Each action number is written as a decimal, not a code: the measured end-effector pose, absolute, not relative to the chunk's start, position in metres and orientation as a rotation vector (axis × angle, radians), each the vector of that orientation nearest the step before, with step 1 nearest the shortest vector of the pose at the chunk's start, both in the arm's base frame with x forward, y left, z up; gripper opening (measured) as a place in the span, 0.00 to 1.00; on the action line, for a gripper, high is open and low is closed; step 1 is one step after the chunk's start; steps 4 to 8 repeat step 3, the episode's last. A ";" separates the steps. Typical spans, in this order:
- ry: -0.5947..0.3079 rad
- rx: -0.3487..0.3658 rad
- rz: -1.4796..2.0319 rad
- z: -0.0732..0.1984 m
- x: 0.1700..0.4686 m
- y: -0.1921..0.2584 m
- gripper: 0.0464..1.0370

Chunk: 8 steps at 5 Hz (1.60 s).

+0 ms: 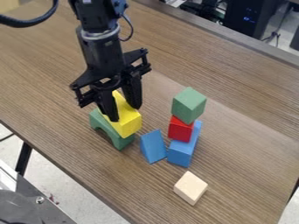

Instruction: Put the yellow block on top of the green arch

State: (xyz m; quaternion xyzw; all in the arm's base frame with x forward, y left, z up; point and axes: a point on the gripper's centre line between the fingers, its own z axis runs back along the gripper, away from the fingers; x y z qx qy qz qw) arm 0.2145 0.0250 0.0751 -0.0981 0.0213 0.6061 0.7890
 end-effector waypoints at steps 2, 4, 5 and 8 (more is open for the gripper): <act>0.054 -0.214 1.273 0.077 0.217 0.027 0.97; 0.053 -0.202 1.236 0.082 0.223 0.025 0.97; 0.053 -0.202 1.236 0.082 0.223 0.025 0.97; 0.053 -0.202 1.236 0.082 0.223 0.025 0.97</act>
